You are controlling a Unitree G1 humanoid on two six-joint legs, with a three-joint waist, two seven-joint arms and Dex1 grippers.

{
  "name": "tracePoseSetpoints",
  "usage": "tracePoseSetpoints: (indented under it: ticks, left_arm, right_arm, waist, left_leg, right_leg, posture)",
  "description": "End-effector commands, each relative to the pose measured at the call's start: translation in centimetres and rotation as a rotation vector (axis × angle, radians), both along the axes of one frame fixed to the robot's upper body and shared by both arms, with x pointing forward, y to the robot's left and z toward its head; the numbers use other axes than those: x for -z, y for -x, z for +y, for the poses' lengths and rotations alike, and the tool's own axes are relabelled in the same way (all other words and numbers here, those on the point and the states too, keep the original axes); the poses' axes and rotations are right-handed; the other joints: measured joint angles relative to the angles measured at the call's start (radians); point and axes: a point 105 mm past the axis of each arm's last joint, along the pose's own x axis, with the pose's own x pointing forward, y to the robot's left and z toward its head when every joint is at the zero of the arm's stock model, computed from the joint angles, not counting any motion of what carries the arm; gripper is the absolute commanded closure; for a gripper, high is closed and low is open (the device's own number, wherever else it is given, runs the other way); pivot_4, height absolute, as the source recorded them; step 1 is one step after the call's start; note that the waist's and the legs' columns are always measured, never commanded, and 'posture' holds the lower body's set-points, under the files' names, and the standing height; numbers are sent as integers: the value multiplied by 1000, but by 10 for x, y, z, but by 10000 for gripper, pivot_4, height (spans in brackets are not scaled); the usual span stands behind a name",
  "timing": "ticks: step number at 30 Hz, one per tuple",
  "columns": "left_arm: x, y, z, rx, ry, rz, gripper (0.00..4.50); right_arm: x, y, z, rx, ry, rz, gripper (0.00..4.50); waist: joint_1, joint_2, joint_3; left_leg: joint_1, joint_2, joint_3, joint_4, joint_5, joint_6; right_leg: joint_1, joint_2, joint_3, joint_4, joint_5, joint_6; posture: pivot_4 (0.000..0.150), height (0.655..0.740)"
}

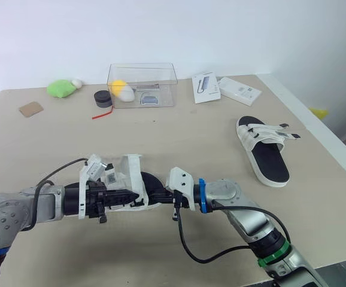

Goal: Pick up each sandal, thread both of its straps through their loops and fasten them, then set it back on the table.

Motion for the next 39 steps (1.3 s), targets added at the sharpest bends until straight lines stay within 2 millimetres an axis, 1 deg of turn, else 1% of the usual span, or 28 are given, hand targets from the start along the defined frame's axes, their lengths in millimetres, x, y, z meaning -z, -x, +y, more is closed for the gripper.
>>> tracePoseSetpoints:
  ticks: [1,3,8,15,18,20,22,23,24,25,26,29,30,31,32,33,34,35,37,38,39]
  left_arm:
    - [12,10,1,55,-87,19,44858]
    - [16,11,5,59,-118,15,44858]
    - [18,10,11,86,-162,-7,44858]
    - [23,14,9,134,-178,-25,44858]
    - [21,15,6,147,-160,-29,44858]
    - [19,13,6,134,-160,-39,44858]
    - [17,11,7,129,-155,-46,37014]
    - [13,9,7,121,-139,-55,31881]
    - [9,7,7,111,-123,-67,31881]
    - [4,6,8,108,-110,-77,27388]
    - [0,6,8,108,-97,-86,24968]
    - [-13,1,9,89,-69,-111,14675]
    - [-18,-4,10,67,-61,-131,12729]
    - [-22,-9,11,42,-52,-147,9585]
    - [-27,-15,10,22,-34,-163,9585]
    - [-30,-19,9,10,-15,-167,4409]
    - [-32,-22,8,-2,-1,-169,2273]
    - [-33,-25,8,-16,11,-169,986]
    - [-35,-31,6,-43,34,-164,986]
    - [-35,-32,6,-44,36,-163,3106]
    - [-34,-32,5,-44,36,-160,7147]
  right_arm:
    - [17,-1,-4,27,54,47,45000]
    - [17,-1,-4,27,53,47,45000]
    - [16,-2,-4,22,54,42,45000]
    - [16,-3,-3,24,51,39,45000]
    - [16,-3,-3,26,50,39,45000]
    - [16,-3,-3,27,50,39,45000]
    - [16,-3,-3,28,50,39,45000]
    - [16,-3,-3,28,50,38,45000]
    - [15,-3,-4,28,50,37,45000]
    - [15,-3,-4,28,50,37,45000]
    - [15,-3,-4,28,49,37,45000]
    - [15,-3,-3,28,48,36,45000]
    - [15,-4,-3,28,47,36,45000]
    - [15,-4,-3,27,47,36,45000]
    - [15,-4,-2,26,46,36,45000]
    - [15,-4,-1,25,46,36,45000]
    - [15,-4,-1,24,45,35,45000]
    - [15,-4,-1,23,45,34,45000]
    - [15,-4,-1,23,45,33,45000]
    - [15,-4,-1,23,45,33,45000]
    - [15,-4,-1,24,44,34,45000]
  waist:
    - [0,0,0]
    - [0,0,0]
    - [-1,2,-2]
    - [-2,5,-3]
    - [-2,5,-3]
    - [-2,5,-3]
    - [-2,5,-3]
    - [-2,5,-3]
    - [-2,5,-3]
    - [-2,5,-3]
    - [-2,5,-3]
    - [-1,5,-3]
    - [-1,5,-3]
    - [-1,5,-3]
    - [0,5,-3]
    - [0,5,-3]
    - [0,5,-3]
    - [1,5,-3]
    - [1,5,-3]
    - [1,4,-3]
    - [1,4,-3]
  left_leg:
    - [0,0,0,0,0,0]
    - [0,0,0,0,0,0]
    - [1,1,1,0,0,0]
    - [1,2,2,-1,0,0]
    - [1,2,2,-1,0,0]
    - [1,2,2,-1,0,0]
    - [1,2,2,-1,0,0]
    - [1,2,2,-1,0,0]
    - [1,2,2,-1,0,0]
    - [1,2,2,-1,0,0]
    - [1,2,2,0,0,0]
    - [1,2,2,0,0,0]
    - [1,2,2,0,0,0]
    - [1,2,2,0,0,0]
    - [1,2,2,0,0,0]
    - [1,2,2,0,0,0]
    - [1,2,2,0,0,0]
    - [1,2,1,0,0,0]
    - [1,2,1,1,0,1]
    - [1,2,2,1,0,1]
    - [1,2,2,1,0,1]
  right_leg:
    - [0,0,0,0,0,0]
    - [0,1,0,0,0,0]
    - [0,2,0,0,0,0]
    - [0,3,0,0,0,-1]
    - [0,3,0,0,0,-1]
    - [0,3,1,0,0,-1]
    - [0,3,0,0,0,-1]
    - [0,3,0,0,0,-1]
    - [0,3,0,0,0,-1]
    - [0,2,0,0,0,-1]
    - [0,2,0,0,0,-1]
    - [0,2,0,0,0,0]
    - [0,2,0,0,0,0]
    - [0,2,0,0,0,-1]
    - [0,2,0,0,0,0]
    - [0,2,0,1,1,0]
    - [0,3,0,1,1,0]
    - [0,3,0,1,1,0]
    - [0,4,0,1,2,-1]
    - [0,4,0,1,2,0]
    - [0,4,1,1,2,0]
  posture:
    - [1500,7400]
    - [1500,7400]
    - [1500,7400]
    - [1500,7400]
    - [1500,7400]
    - [1500,7400]
    - [1500,7400]
    - [1500,7400]
    - [1500,7400]
    - [1500,7400]
    - [1500,7400]
    - [1500,7400]
    - [1500,7400]
    - [1500,7400]
    - [1500,7400]
    - [1500,7400]
    - [1500,7400]
    - [1500,7400]
    - [1500,7400]
    - [1500,7400]
    - [1500,7400]
